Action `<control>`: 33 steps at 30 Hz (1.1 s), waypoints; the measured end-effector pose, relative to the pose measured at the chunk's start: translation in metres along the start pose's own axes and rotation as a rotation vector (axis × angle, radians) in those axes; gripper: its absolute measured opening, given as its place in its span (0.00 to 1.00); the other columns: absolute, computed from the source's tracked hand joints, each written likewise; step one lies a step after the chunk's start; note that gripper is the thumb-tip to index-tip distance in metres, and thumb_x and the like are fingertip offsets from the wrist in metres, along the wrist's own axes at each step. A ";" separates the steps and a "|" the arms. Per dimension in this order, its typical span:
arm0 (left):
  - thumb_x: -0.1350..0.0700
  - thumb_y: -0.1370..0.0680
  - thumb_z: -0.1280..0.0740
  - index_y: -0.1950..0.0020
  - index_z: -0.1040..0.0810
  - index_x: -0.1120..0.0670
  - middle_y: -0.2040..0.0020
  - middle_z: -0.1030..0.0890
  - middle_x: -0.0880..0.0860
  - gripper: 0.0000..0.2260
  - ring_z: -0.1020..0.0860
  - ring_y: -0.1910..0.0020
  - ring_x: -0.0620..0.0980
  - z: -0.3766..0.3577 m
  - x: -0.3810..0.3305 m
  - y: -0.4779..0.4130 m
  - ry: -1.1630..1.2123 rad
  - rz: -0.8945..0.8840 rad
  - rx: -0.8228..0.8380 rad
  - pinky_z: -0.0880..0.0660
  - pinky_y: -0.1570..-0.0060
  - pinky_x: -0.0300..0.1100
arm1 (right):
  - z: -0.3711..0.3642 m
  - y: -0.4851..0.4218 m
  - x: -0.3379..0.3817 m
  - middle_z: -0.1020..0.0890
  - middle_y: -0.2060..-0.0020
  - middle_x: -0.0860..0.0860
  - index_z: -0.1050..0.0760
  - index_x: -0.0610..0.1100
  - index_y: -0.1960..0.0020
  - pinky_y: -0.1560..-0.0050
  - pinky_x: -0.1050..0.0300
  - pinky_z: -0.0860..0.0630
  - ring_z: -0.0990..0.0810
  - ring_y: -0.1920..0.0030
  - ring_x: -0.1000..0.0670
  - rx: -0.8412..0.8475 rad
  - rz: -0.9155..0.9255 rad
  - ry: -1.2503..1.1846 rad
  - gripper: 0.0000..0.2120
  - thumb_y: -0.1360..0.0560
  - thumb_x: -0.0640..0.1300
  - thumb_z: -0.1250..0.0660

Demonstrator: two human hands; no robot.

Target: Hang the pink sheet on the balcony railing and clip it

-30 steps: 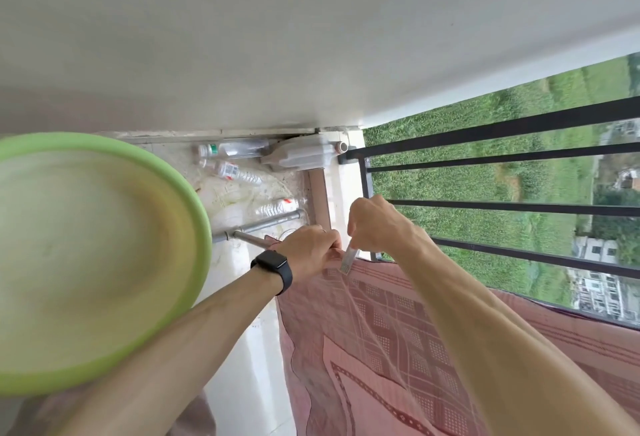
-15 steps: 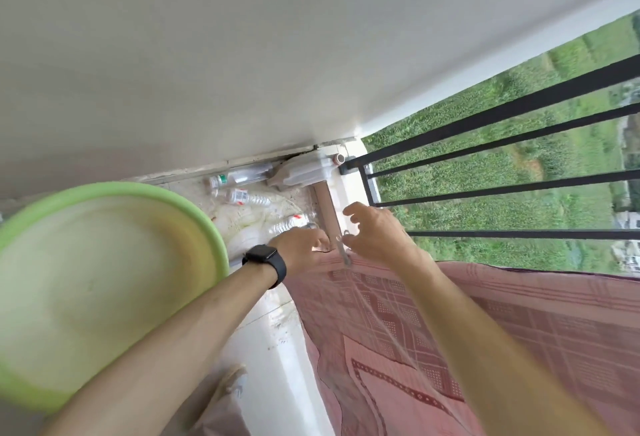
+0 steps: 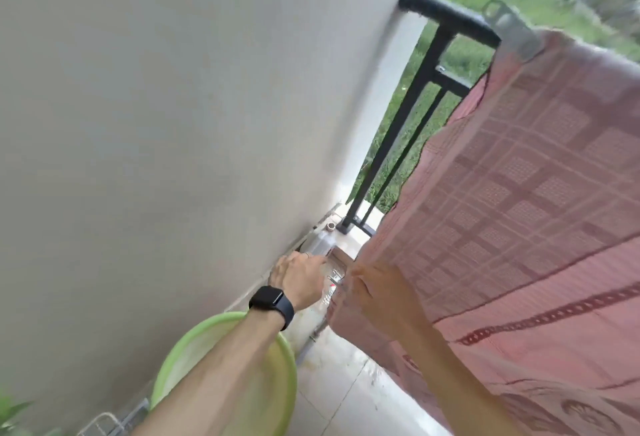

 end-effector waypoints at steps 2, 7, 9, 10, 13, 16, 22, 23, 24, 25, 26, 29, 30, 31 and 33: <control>0.48 0.22 0.40 0.34 0.24 0.43 0.38 0.20 0.46 0.16 0.25 0.38 0.51 0.033 -0.025 0.010 -0.022 -0.028 -0.057 0.30 0.38 0.47 | 0.029 0.029 -0.004 0.20 0.44 0.57 0.21 0.52 0.43 0.39 0.54 0.30 0.26 0.40 0.50 -0.075 0.001 -0.011 0.17 0.20 0.52 0.47; 0.48 0.21 0.38 0.33 0.26 0.41 0.39 0.20 0.47 0.16 0.24 0.38 0.50 0.111 -0.092 0.029 -0.087 -0.104 -0.185 0.27 0.42 0.45 | 0.111 0.105 -0.029 0.18 0.56 0.52 0.21 0.44 0.56 0.40 0.51 0.25 0.23 0.46 0.45 -0.458 0.035 -0.049 0.09 0.23 0.43 0.39; 0.49 0.21 0.38 0.32 0.26 0.41 0.36 0.21 0.46 0.16 0.25 0.37 0.51 0.142 -0.122 0.040 -0.114 -0.140 -0.254 0.27 0.43 0.46 | 0.145 0.134 -0.040 0.16 0.54 0.52 0.19 0.44 0.55 0.37 0.50 0.26 0.21 0.43 0.43 -0.575 0.050 -0.048 0.08 0.23 0.41 0.37; 0.50 0.21 0.37 0.33 0.24 0.41 0.35 0.22 0.45 0.16 0.24 0.37 0.51 0.157 -0.138 0.046 -0.120 -0.160 -0.298 0.27 0.43 0.46 | 0.164 0.150 -0.046 0.15 0.51 0.51 0.18 0.45 0.53 0.37 0.48 0.25 0.21 0.41 0.42 -0.642 0.054 -0.047 0.07 0.23 0.41 0.35; 0.52 0.22 0.36 0.40 0.20 0.46 0.39 0.20 0.47 0.12 0.22 0.43 0.56 0.213 -0.194 0.068 -0.098 -0.277 -0.563 0.25 0.47 0.50 | 0.219 0.199 -0.060 0.16 0.44 0.52 0.17 0.47 0.44 0.37 0.50 0.28 0.26 0.35 0.46 -0.807 0.046 -0.027 0.08 0.22 0.43 0.31; 0.53 0.23 0.34 0.40 0.21 0.49 0.41 0.20 0.52 0.12 0.23 0.45 0.57 0.265 -0.252 0.096 -0.036 -0.413 -0.864 0.24 0.48 0.52 | 0.273 0.242 -0.072 0.19 0.38 0.50 0.19 0.45 0.39 0.32 0.53 0.31 0.28 0.32 0.46 -0.954 0.041 0.014 0.12 0.21 0.46 0.33; 0.45 0.21 0.39 0.32 0.25 0.45 0.32 0.24 0.50 0.18 0.26 0.34 0.53 0.285 -0.357 0.101 -0.119 -0.606 -0.820 0.28 0.38 0.56 | 0.350 0.278 -0.118 0.26 0.29 0.48 0.27 0.48 0.30 0.24 0.43 0.42 0.36 0.25 0.46 -1.084 -0.164 0.184 0.21 0.20 0.53 0.40; 0.43 0.21 0.41 0.31 0.25 0.44 0.31 0.24 0.49 0.19 0.27 0.33 0.52 0.279 -0.367 0.097 -0.163 -0.613 -0.787 0.29 0.36 0.57 | 0.355 0.276 -0.128 0.27 0.28 0.49 0.30 0.49 0.28 0.23 0.42 0.46 0.37 0.24 0.47 -1.039 -0.226 0.208 0.23 0.20 0.56 0.42; 0.42 0.20 0.42 0.31 0.26 0.43 0.31 0.25 0.49 0.19 0.28 0.32 0.51 0.269 -0.372 0.091 -0.184 -0.614 -0.737 0.32 0.33 0.56 | 0.355 0.271 -0.136 0.28 0.27 0.50 0.32 0.50 0.26 0.22 0.42 0.49 0.38 0.24 0.47 -0.984 -0.277 0.225 0.24 0.19 0.57 0.45; 0.42 0.19 0.44 0.30 0.27 0.43 0.30 0.25 0.49 0.19 0.29 0.31 0.51 0.258 -0.377 0.086 -0.183 -0.616 -0.687 0.34 0.31 0.55 | 0.355 0.270 -0.144 0.29 0.27 0.51 0.33 0.51 0.26 0.22 0.43 0.52 0.38 0.24 0.48 -0.940 -0.309 0.238 0.25 0.19 0.59 0.47; 0.41 0.18 0.45 0.29 0.28 0.43 0.30 0.26 0.49 0.20 0.30 0.30 0.51 0.249 -0.381 0.082 -0.170 -0.617 -0.655 0.37 0.29 0.54 | 0.355 0.269 -0.149 0.28 0.27 0.52 0.34 0.52 0.26 0.22 0.43 0.53 0.37 0.25 0.48 -0.921 -0.326 0.263 0.25 0.19 0.60 0.49; 0.42 0.17 0.50 0.28 0.31 0.45 0.34 0.24 0.50 0.21 0.30 0.33 0.53 0.236 -0.382 0.075 -0.204 -0.654 -0.717 0.37 0.30 0.53 | 0.354 0.268 -0.154 0.27 0.31 0.54 0.34 0.53 0.27 0.22 0.44 0.53 0.35 0.27 0.48 -0.900 -0.332 0.326 0.25 0.20 0.62 0.50; 0.43 0.17 0.50 0.28 0.31 0.47 0.35 0.24 0.51 0.21 0.30 0.34 0.54 0.235 -0.380 0.074 -0.231 -0.675 -0.753 0.36 0.30 0.54 | 0.355 0.266 -0.155 0.27 0.31 0.54 0.35 0.54 0.27 0.22 0.44 0.54 0.35 0.28 0.48 -0.900 -0.331 0.339 0.25 0.20 0.62 0.51; 0.43 0.17 0.51 0.28 0.31 0.48 0.36 0.24 0.52 0.21 0.29 0.34 0.55 0.236 -0.377 0.071 -0.247 -0.684 -0.769 0.36 0.31 0.56 | 0.356 0.265 -0.154 0.28 0.31 0.54 0.35 0.54 0.27 0.22 0.44 0.54 0.36 0.27 0.48 -0.889 -0.331 0.339 0.25 0.20 0.62 0.51; 0.42 0.17 0.52 0.29 0.30 0.50 0.35 0.25 0.53 0.23 0.29 0.33 0.56 0.234 -0.373 0.066 -0.232 -0.683 -0.782 0.38 0.30 0.59 | 0.355 0.264 -0.154 0.29 0.30 0.54 0.37 0.54 0.26 0.22 0.44 0.55 0.37 0.27 0.48 -0.869 -0.329 0.349 0.25 0.19 0.63 0.51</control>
Point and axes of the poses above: each hand's wrist, its own y-axis away from the middle knuckle, its own z-axis out of the back of the hand, x = y × z, the point moved 7 cm from there along -y, towards the middle knuckle
